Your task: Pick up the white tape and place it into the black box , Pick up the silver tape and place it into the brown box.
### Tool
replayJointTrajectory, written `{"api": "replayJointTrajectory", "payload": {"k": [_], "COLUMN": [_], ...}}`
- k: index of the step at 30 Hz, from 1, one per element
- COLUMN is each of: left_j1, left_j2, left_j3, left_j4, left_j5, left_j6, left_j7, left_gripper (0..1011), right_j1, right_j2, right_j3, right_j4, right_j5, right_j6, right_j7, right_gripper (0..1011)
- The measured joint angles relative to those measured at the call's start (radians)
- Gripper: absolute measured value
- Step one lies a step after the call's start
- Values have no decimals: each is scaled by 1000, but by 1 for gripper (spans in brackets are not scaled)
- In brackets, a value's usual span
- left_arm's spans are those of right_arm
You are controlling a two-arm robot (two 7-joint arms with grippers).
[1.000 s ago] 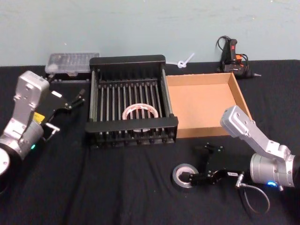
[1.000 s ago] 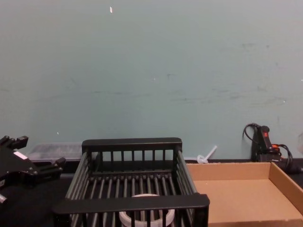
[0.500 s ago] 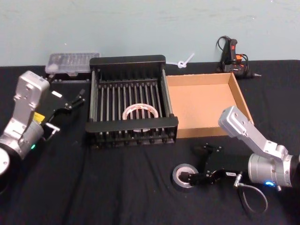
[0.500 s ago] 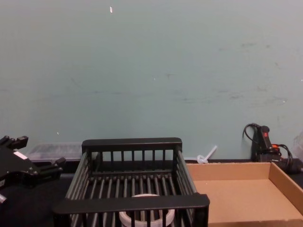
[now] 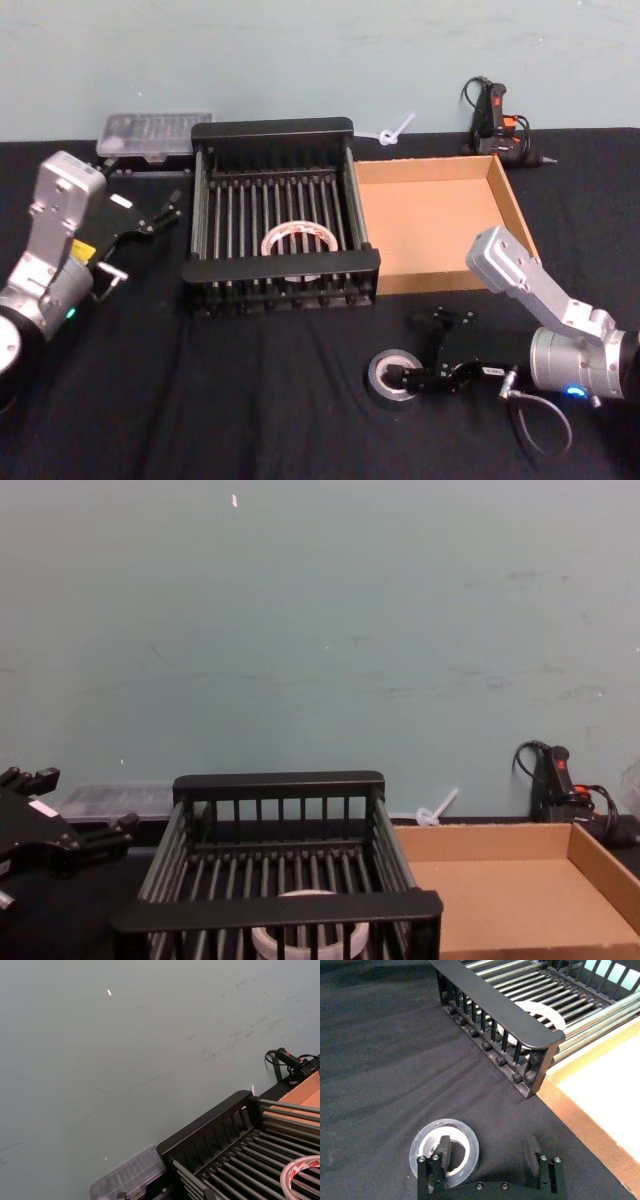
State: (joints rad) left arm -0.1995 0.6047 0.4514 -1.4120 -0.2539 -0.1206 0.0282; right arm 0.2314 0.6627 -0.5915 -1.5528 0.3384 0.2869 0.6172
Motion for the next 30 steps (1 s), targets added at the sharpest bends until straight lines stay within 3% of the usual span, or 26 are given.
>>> {"api": "replayJointTrajectory", "payload": {"k": [7, 27, 30], "left_j1": [0, 0, 0], "left_j2": [0, 0, 0], "left_j3": [0, 0, 0], "left_j4": [0, 0, 0], "left_j5": [0, 0, 0], "left_j6": [0, 0, 0], "left_j7": [0, 0, 0], "left_gripper": [1001, 1001, 1001], "right_j1": [0, 0, 0], "right_j2": [1, 1, 1], "right_j3": [0, 0, 0], "right_j4": [-1, -1, -1], "right_j5": [0, 1, 1], "right_j6": [0, -1, -1], "right_j7": [0, 0, 0], "right_gripper": [800, 161, 158]}}
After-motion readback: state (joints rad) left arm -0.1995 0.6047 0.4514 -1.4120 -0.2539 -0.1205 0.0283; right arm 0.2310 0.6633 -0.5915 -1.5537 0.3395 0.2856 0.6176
